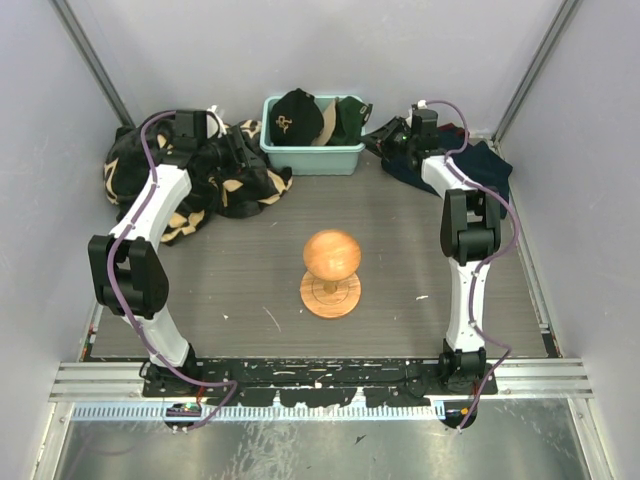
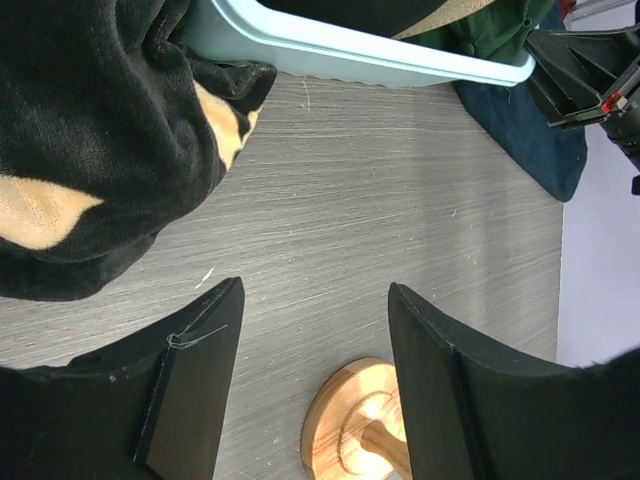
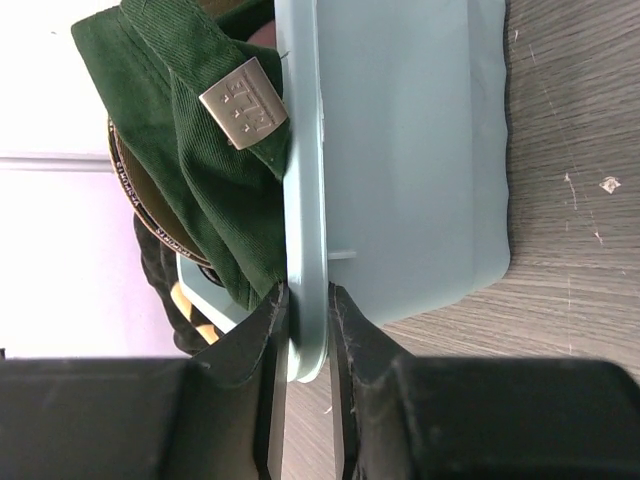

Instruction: Stack the hats

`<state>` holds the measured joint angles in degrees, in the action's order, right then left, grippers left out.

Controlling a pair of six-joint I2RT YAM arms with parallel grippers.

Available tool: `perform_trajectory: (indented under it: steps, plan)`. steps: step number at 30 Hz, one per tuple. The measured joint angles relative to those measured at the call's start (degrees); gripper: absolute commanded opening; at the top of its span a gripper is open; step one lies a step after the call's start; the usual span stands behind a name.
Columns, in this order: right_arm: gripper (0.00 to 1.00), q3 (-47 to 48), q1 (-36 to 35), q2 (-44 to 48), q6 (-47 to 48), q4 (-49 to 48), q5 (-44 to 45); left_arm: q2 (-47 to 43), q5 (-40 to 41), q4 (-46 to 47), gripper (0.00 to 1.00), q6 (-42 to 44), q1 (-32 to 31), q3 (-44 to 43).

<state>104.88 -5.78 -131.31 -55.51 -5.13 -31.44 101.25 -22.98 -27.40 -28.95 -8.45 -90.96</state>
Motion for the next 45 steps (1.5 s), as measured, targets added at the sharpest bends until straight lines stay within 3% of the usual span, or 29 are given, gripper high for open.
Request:
perform_trajectory:
  steps: [5, 11, 12, 16, 23, 30, 33, 39, 45]
  plan:
    - [0.14, -1.18, 0.9, 0.59, 0.5, -0.17, -0.74, 0.0, 0.13, -0.02, 0.67, 0.0, 0.15, 0.0]
    - [0.18, -10.75, 4.79, 7.78, 3.08, 2.01, -4.94, 0.0, 0.07, 0.04, 0.67, -0.07, 0.17, 0.02]
    - [0.2, -13.0, 6.27, 9.6, 4.04, 2.97, -6.19, 0.0, -0.04, 0.11, 0.67, -0.13, 0.17, 0.11]
    - [0.42, -18.29, 12.5, 14.58, 8.09, 7.48, -9.7, -0.02, -0.46, 0.22, 0.67, -0.48, 0.17, 0.7]
    - [0.49, -20.33, 17.81, 21.31, 16.65, 17.64, -6.71, -0.63, -0.96, 1.18, 0.66, -1.33, 0.17, 2.73]
    - [0.5, -23.12, 13.62, 35.52, 21.31, 21.07, -0.92, -2.19, -1.81, 2.56, 0.66, -1.73, 0.15, 5.4]
    - [0.5, -21.03, 7.98, 37.62, 22.32, 21.27, 1.92, -2.47, -2.08, 2.86, 0.66, -1.79, 0.15, 5.99]
    - [0.49, -15.89, -3.82, 31.45, 22.45, 20.48, 6.64, -2.51, -3.06, 3.61, 0.66, -2.58, 0.15, 5.99]
    - [0.5, -11.52, -7.65, 23.06, 22.29, 20.94, 14.36, -2.99, -3.37, 3.89, 0.67, -2.84, 0.15, 5.99]
